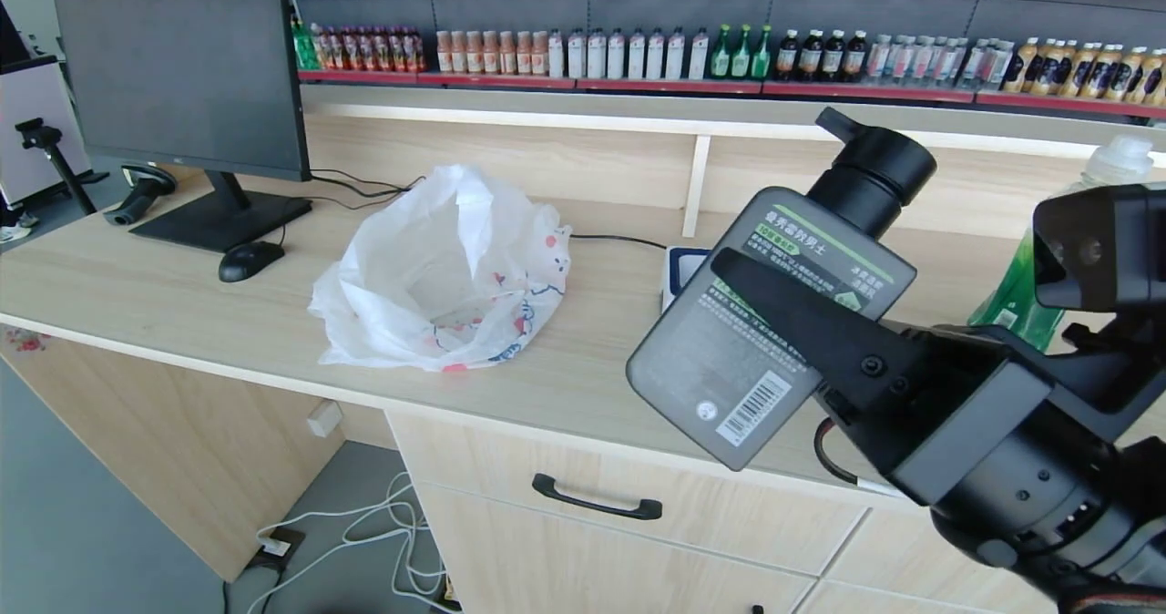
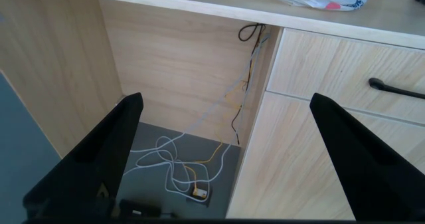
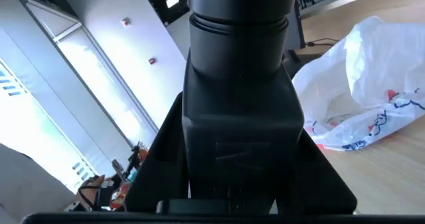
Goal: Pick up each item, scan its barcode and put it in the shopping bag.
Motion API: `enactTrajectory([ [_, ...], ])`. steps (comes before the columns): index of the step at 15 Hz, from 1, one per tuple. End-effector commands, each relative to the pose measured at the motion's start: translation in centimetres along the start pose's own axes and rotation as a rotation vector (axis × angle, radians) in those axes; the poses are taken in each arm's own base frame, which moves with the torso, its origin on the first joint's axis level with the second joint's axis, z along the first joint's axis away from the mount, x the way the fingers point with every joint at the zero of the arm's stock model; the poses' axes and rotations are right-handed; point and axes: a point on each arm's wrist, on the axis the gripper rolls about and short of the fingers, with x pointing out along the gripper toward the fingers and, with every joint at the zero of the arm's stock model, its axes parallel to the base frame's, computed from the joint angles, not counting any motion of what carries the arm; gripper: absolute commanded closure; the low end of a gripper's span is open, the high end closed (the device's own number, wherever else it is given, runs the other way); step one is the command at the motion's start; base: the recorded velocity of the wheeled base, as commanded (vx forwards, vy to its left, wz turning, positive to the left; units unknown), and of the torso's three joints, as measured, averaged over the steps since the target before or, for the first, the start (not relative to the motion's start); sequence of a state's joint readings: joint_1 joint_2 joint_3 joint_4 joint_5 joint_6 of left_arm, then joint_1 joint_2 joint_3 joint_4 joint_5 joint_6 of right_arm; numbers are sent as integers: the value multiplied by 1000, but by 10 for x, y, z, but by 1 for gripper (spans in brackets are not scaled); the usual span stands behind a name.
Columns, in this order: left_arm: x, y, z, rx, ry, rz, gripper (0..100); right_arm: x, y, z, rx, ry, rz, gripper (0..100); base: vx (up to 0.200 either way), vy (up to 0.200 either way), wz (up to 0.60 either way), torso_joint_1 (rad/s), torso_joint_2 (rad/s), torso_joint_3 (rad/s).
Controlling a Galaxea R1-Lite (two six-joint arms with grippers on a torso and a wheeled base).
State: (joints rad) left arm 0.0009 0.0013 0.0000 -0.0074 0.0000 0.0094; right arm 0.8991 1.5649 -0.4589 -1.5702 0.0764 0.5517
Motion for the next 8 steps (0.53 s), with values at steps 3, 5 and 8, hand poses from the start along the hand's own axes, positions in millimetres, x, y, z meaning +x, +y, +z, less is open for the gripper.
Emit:
enactTrajectory([
  [3, 0, 0, 0, 0, 0, 1, 0, 8, 11, 6, 62, -32, 54, 100, 0, 0, 0, 0, 0, 0],
  [5, 0, 0, 0, 0, 0, 1, 0, 3, 22, 9, 104, -25, 106, 100, 0, 0, 0, 0, 0, 0],
  [8, 0, 0, 0, 0, 0, 1, 0, -6, 25, 8, 105, 4, 128, 100, 0, 0, 0, 0, 0, 0],
])
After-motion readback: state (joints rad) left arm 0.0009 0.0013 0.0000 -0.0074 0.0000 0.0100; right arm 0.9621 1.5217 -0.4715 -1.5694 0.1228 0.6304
